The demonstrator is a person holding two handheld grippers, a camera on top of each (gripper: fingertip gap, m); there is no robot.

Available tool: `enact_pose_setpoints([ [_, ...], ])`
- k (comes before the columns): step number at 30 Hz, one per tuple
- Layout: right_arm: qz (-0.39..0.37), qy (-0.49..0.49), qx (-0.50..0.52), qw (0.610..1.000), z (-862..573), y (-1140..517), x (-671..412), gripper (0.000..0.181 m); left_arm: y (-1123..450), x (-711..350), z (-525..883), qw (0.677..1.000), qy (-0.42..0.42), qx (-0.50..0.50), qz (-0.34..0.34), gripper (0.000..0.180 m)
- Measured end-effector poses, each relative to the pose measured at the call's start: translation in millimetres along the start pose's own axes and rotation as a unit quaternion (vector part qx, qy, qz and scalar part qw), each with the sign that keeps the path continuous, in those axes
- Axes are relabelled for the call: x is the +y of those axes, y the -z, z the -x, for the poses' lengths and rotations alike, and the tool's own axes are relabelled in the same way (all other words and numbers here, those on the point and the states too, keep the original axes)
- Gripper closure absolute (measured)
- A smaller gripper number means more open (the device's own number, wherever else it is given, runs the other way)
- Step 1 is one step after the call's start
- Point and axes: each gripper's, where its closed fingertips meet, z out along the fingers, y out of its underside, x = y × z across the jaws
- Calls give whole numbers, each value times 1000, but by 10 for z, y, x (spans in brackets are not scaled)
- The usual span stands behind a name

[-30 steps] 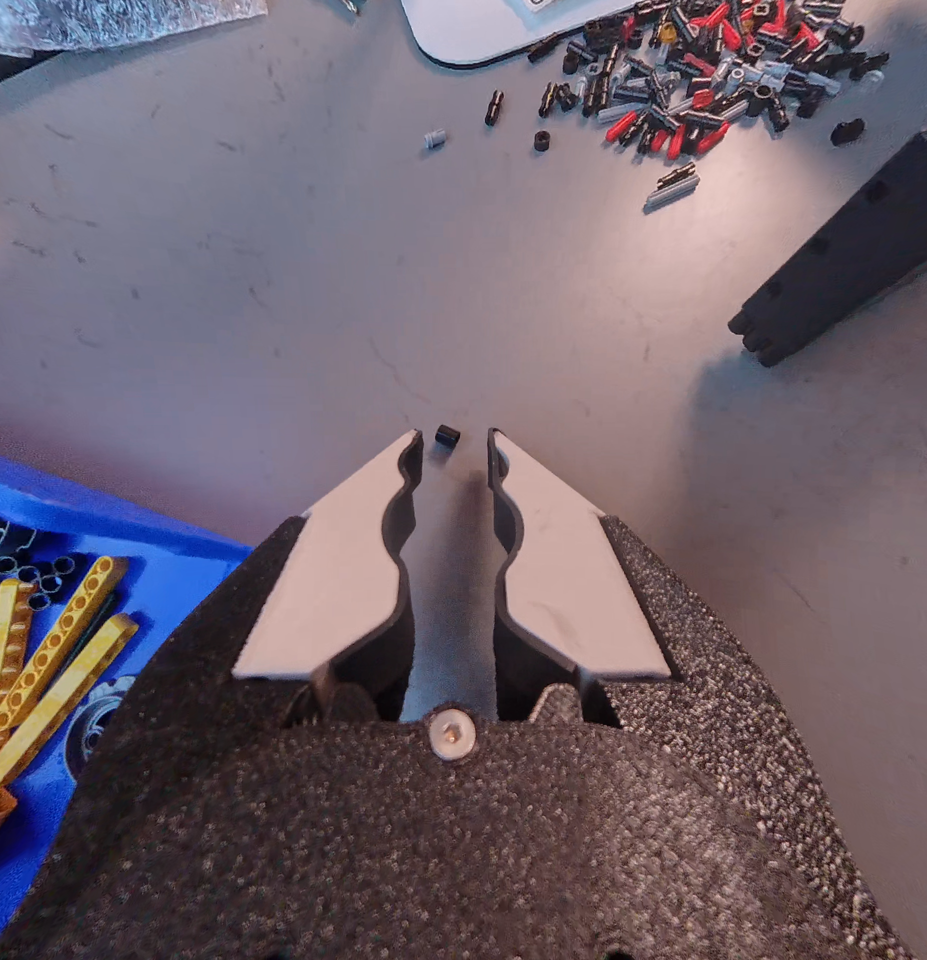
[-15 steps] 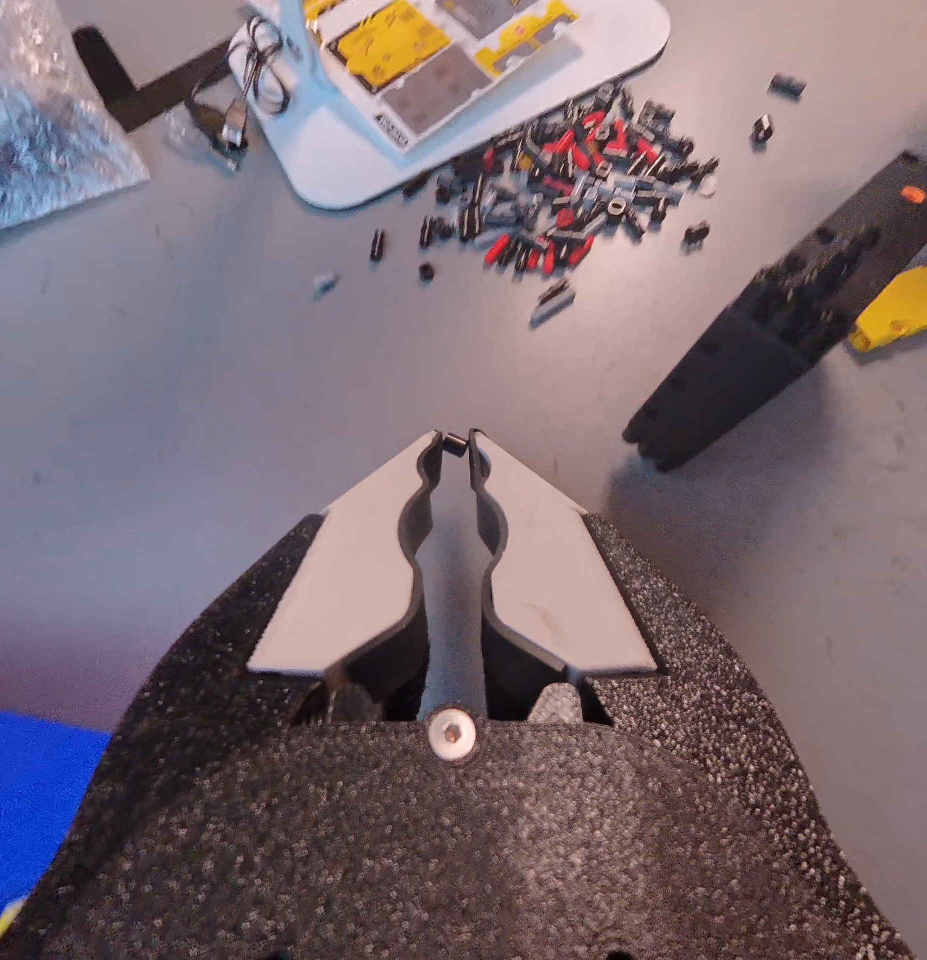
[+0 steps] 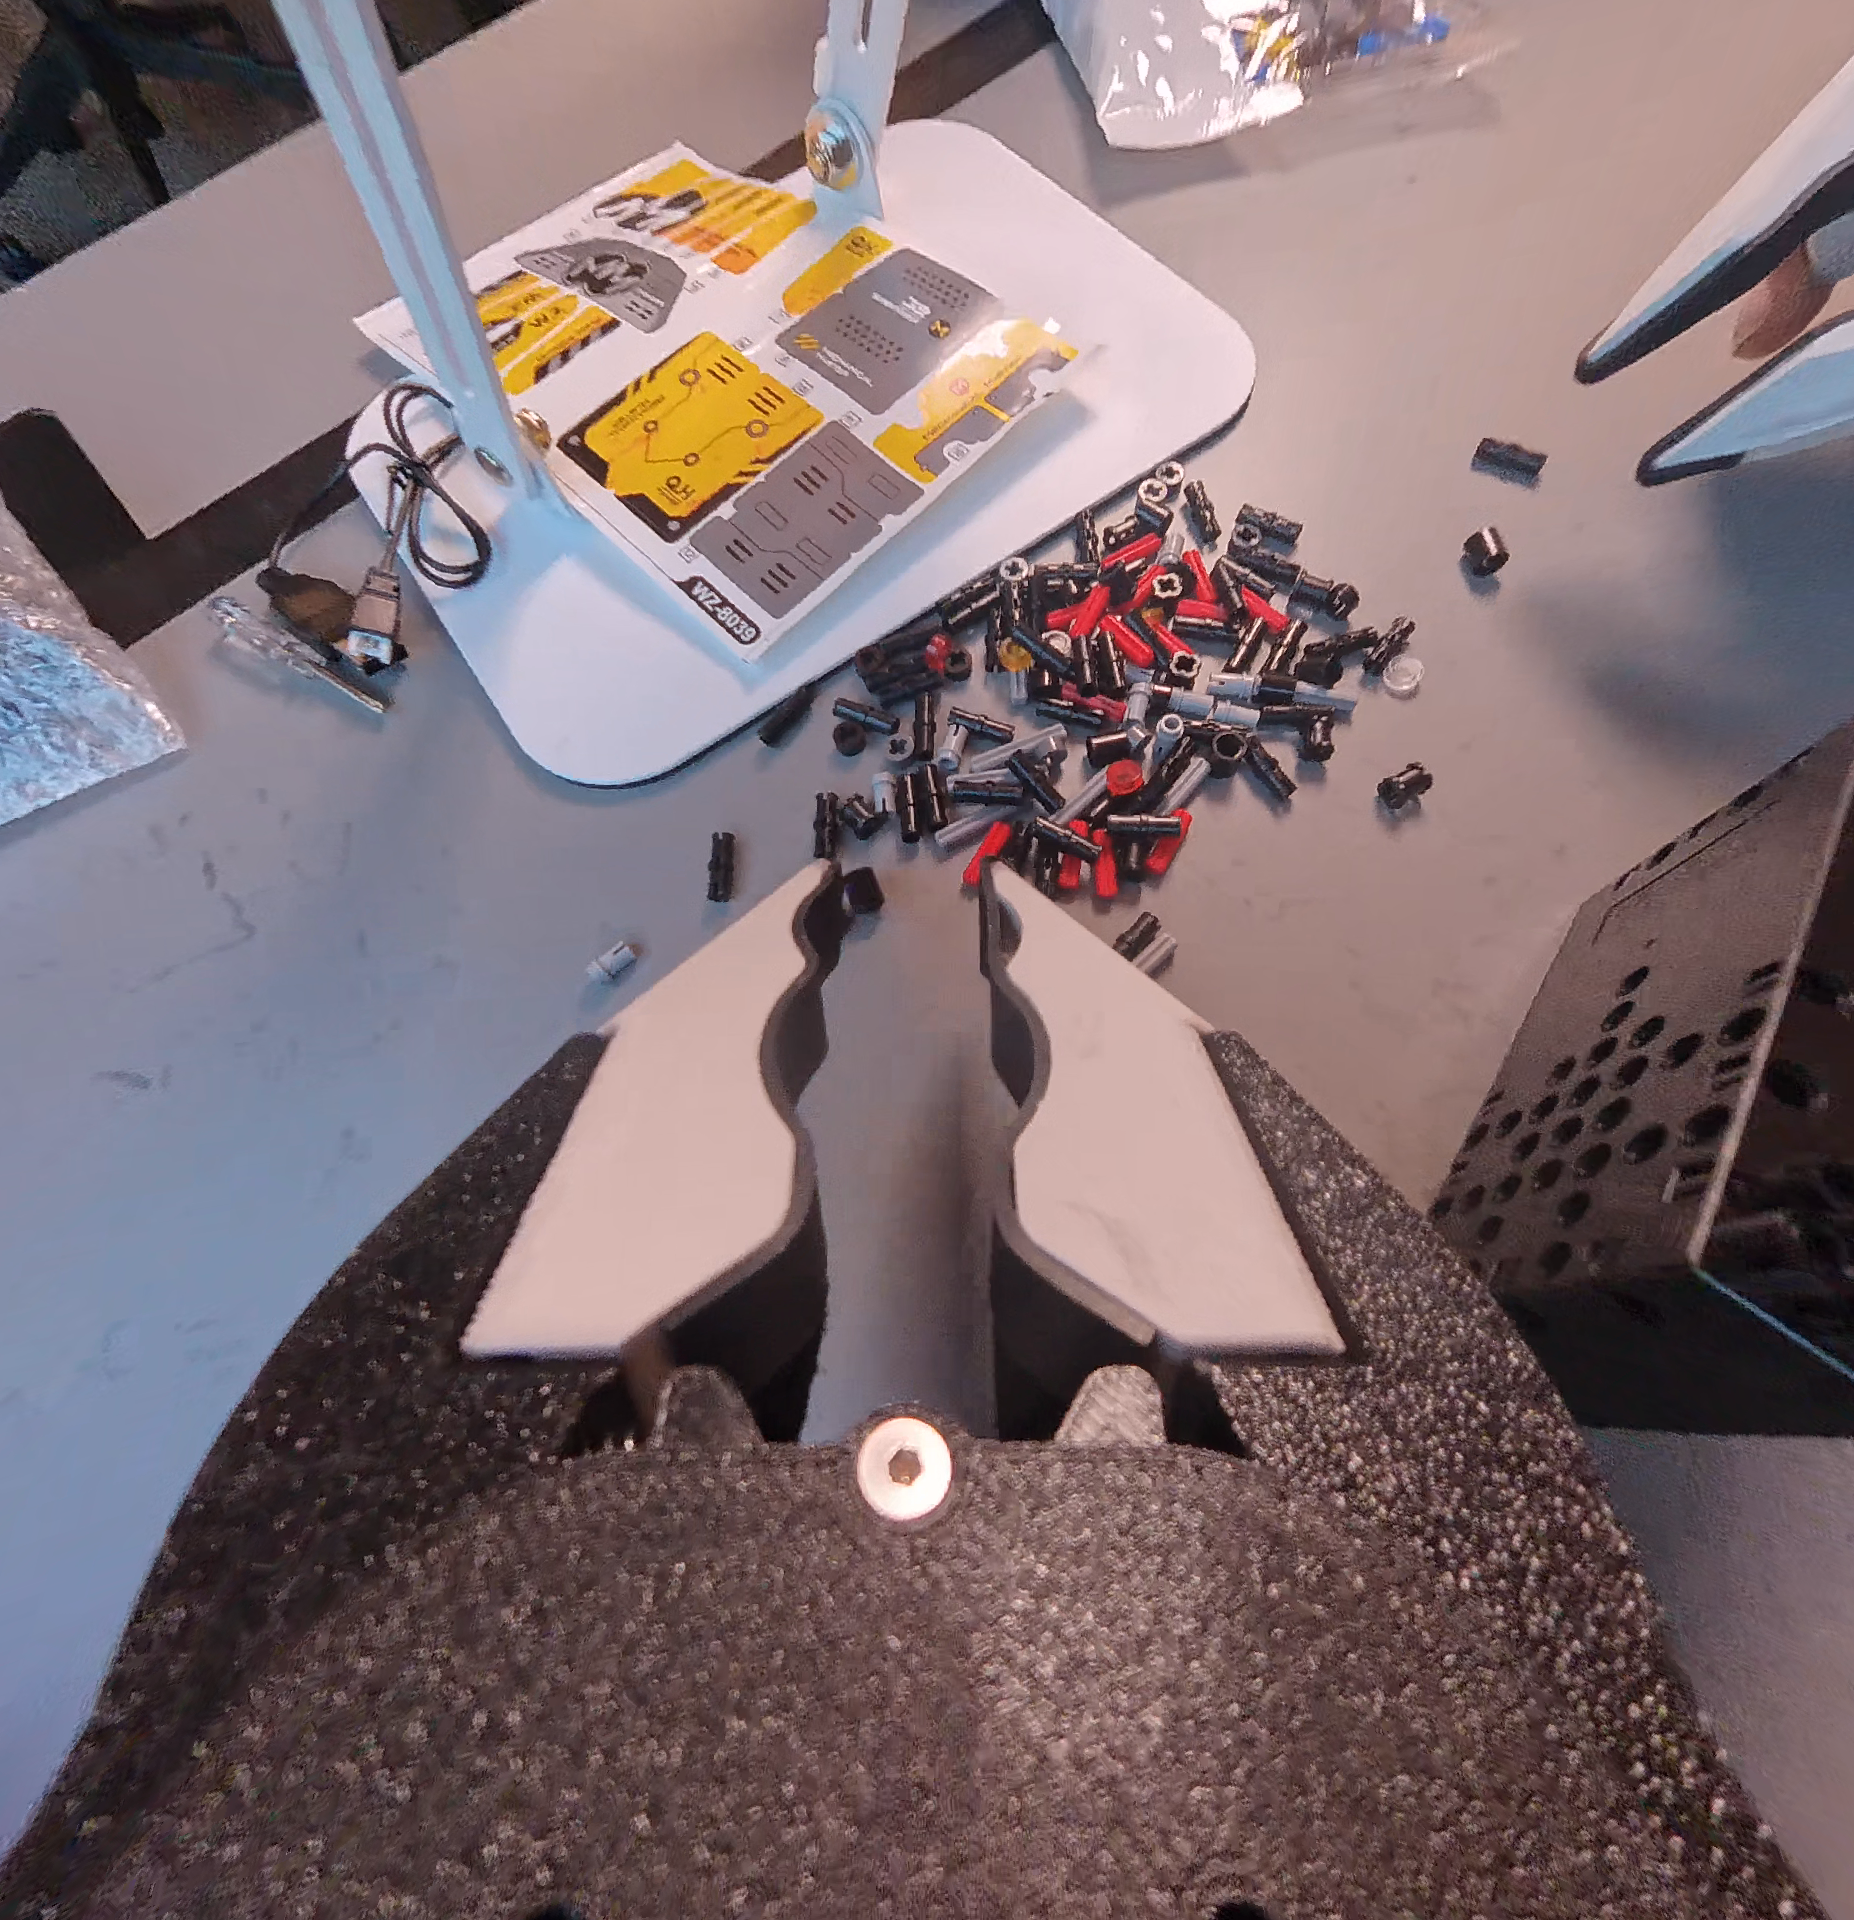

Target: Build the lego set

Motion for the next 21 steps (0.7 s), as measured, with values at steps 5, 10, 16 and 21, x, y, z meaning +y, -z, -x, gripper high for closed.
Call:
enact_pose_setpoints([
  [5,-4,1,5,1000,-24,-32,3,164,310,-16,-30,998,30,0,-51,153],
  [10,-16,19,2,1000,4,-159,-102,178,422,117,-127,998,0,-1,-61,156],
  [16,-21,57,-13,998,18,-506,-363,181,210,100,-139,998,-48,11,-26,158],
  [21,12,73,-28,997,-19,-884,-525,181,-27,-60,-87,996,-84,28,-26,165],
])
